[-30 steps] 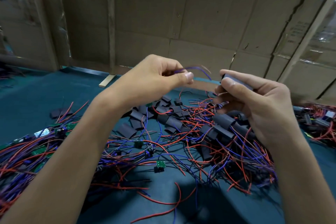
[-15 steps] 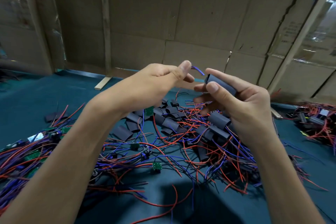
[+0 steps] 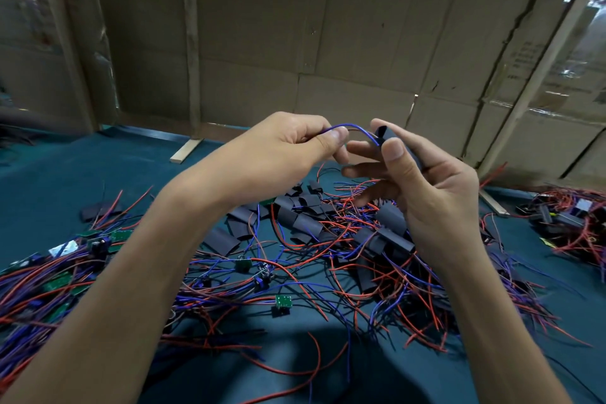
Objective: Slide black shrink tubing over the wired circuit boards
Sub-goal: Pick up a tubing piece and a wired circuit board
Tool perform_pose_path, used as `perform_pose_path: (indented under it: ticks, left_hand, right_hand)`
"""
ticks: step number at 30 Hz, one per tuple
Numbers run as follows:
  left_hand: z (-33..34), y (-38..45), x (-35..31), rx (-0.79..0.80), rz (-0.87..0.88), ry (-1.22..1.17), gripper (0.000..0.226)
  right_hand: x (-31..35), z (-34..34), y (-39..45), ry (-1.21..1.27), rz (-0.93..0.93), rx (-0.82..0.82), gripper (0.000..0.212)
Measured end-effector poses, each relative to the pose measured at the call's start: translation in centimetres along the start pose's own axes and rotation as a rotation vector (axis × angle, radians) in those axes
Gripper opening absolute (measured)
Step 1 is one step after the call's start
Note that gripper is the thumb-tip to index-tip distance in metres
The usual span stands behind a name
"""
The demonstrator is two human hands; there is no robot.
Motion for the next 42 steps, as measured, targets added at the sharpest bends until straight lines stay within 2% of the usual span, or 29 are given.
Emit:
perform_pose_path:
  ticks: [5,9,11,15,19,28,35,42]
  left_hand:
    - [0.1,0.3,0.7,0.010,-0.030,0.054,0.034]
    - [0.0,0.6,1.8,0.012,-0.154,-0.133,0.047]
    - [-0.1,0.7,1.7,0.003,-0.118,-0.141,0.053]
    - [-0.4,0.5,1.3,-0.041,-0.050,-0.166,0.047]
    - [-0.1,0.5,1.1,-0.026,-0.055,-0.165,0.047]
    - [-0.8,0.4,1.3,-0.047,-0.084,-0.267,0.046]
    - [-0.1,0.4,1.3,-0.021,-0.097,-0.211,0.047]
    - [1.0,0.4,0.9,0.009,-0.088,-0.161,0.047]
  right_hand:
    - [-0.5,0.0,0.0,-0.027,0.014,-0.009,0.054]
    - [-0.5,-0.2,0.1,-0.018,0.027,-0.023,0.054]
    - [-0.4,-0.3,0.1,-0.021,0.029,-0.025,0.053]
    - [-0.2,-0.1,0.0,-0.022,0.019,-0.022,0.052]
    - [-0.2,0.2,-0.1,-0.027,0.008,-0.006,0.059]
    - [-0.3,-0.1,-0.2,-0.034,0.011,-0.030,0.055]
    - [-0.1,0.4,-0.2,-0.048,0.002,-0.016,0.057]
    - [0.0,0.1,-0.2,-0.055,-0.002,-0.037,0.050]
Point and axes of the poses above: each hand's wrist, its own y-axis towards the middle knuckle, its own z-axis out of the palm, x = y × z, the point moved 9 cm from there along y, towards the middle knuckle, and after that the axes turned 7 degrees about -y, right-handed, at the moved point
